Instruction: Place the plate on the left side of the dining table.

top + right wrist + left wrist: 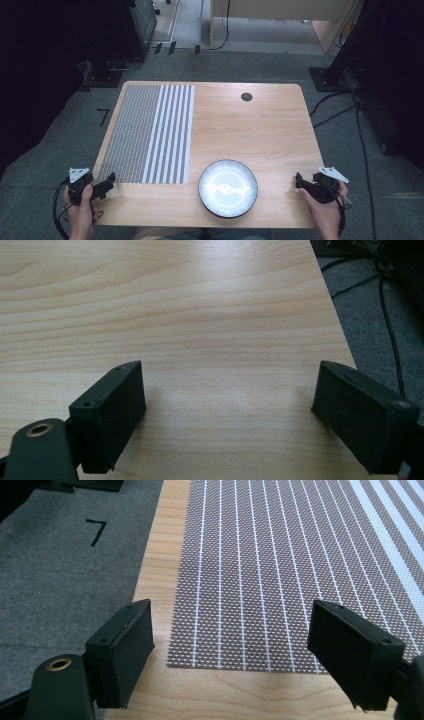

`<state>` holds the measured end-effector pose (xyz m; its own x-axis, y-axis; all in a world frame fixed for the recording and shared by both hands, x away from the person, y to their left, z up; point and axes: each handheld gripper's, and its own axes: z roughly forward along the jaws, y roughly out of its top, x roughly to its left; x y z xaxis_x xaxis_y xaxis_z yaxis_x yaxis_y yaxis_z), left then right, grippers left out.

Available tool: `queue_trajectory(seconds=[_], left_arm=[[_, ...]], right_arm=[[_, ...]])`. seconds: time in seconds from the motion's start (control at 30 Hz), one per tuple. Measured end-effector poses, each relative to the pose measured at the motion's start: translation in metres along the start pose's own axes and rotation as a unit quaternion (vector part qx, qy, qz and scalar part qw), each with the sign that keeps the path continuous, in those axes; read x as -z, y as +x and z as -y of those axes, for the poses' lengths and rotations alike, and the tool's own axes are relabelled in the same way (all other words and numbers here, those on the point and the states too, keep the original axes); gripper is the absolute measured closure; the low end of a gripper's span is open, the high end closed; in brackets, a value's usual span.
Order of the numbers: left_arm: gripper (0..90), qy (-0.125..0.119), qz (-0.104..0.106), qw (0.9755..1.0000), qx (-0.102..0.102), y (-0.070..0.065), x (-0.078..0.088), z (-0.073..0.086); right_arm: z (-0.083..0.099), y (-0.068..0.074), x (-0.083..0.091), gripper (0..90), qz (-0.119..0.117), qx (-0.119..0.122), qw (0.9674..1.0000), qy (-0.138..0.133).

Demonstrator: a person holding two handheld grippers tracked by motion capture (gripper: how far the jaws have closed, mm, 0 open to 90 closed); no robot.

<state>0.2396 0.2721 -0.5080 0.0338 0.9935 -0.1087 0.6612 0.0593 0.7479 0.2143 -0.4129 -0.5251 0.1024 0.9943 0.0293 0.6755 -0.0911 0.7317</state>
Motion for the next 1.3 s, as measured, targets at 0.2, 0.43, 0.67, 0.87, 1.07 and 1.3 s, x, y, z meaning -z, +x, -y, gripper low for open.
queue_trajectory(seconds=[0.2, 0.43, 0.67, 0.87, 1.07, 1.3], left_arm=[[18.4, -0.007, 0.005, 0.9999, 0.005, 0.000, 0.002, 0.000], [18.4, -0.019, 0.009, 0.9998, 0.006, -0.003, 0.005, -0.002], [18.4, -0.025, 0.021, 0.9994, 0.013, -0.008, 0.008, -0.003], [18.4, -0.030, 0.029, 0.9991, 0.008, -0.017, 0.011, -0.004], [18.4, -0.035, 0.041, 0.9986, -0.001, -0.030, 0.013, -0.004], [18.5, -0.034, 0.051, 0.9981, -0.012, -0.041, 0.013, -0.003]], right_arm=[[0.000, 0.000, 0.000, 13.1, 0.001, -0.001, 1.0000, 0.000], [0.000, 0.000, 0.000, 13.2, 0.001, -0.004, 1.0000, -0.001], [0.002, -0.002, 0.004, 14.1, 0.007, -0.023, 0.9997, -0.003], [0.000, 0.000, 0.009, 14.2, 0.007, -0.028, 0.9995, -0.014], [-0.001, 0.006, 0.015, 14.2, 0.005, -0.027, 0.9993, -0.026], [-0.003, 0.014, 0.021, 14.2, -0.002, -0.027, 0.9990, -0.035]])
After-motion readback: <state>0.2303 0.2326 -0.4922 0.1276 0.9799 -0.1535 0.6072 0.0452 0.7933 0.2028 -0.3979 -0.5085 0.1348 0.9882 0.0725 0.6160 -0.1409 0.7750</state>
